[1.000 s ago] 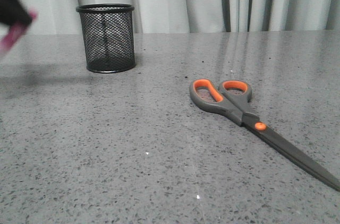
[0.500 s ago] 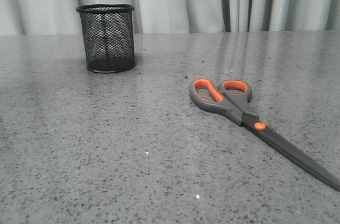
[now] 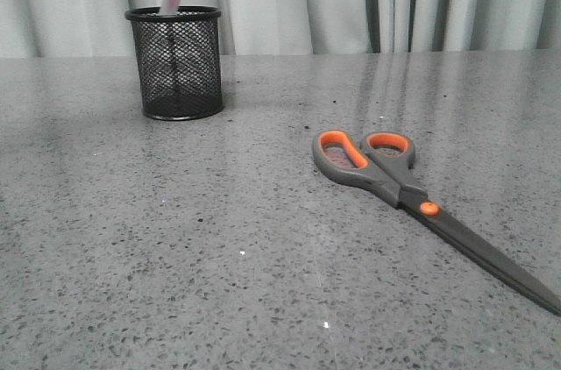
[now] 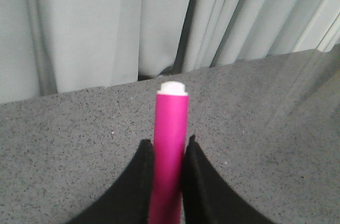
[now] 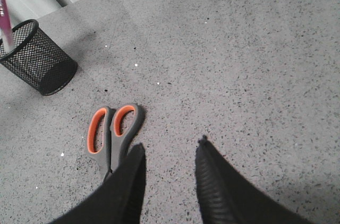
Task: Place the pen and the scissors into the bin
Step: 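Lower the highlighter into the black mesh cup and release it, then lower the right gripper onto the grey-and-orange scissors and grasp them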
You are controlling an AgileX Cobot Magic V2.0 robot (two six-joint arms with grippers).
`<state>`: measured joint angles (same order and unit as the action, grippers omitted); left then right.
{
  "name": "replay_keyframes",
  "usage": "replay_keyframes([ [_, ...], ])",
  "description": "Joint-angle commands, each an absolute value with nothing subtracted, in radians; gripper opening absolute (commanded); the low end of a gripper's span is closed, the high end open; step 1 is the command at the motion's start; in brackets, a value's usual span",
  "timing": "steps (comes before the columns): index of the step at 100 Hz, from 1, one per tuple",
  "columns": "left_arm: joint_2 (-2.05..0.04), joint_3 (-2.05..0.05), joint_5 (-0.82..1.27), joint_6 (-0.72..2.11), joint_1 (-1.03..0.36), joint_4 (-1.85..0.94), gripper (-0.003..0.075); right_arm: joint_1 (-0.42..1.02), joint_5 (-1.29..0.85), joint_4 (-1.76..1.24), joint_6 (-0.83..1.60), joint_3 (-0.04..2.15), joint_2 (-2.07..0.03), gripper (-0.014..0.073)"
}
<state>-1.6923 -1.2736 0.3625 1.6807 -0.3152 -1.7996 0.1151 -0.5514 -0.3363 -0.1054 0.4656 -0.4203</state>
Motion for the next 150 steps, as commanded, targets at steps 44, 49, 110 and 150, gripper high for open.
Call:
replay_keyframes([
  [44,-1.571,-1.314,0.433,1.779,-0.300,-1.845,0.0472,0.114,-0.499,-0.348,-0.022,0.538,-0.436,0.0204],
  [49,-1.517,-1.314,0.437,1.769,-0.294,-1.830,0.0446,0.114,-0.530,-0.360,0.036,0.580,-0.449,0.0204],
  [110,-0.793,-1.136,0.391,1.688,-0.294,-1.609,0.0345,0.388,-0.802,-0.372,0.360,1.049,-1.054,0.0207],
  [150,-0.534,-0.843,0.222,1.688,-0.294,-1.609,0.0345,0.508,-0.964,-0.268,0.209,1.205,-1.402,0.0447],
])
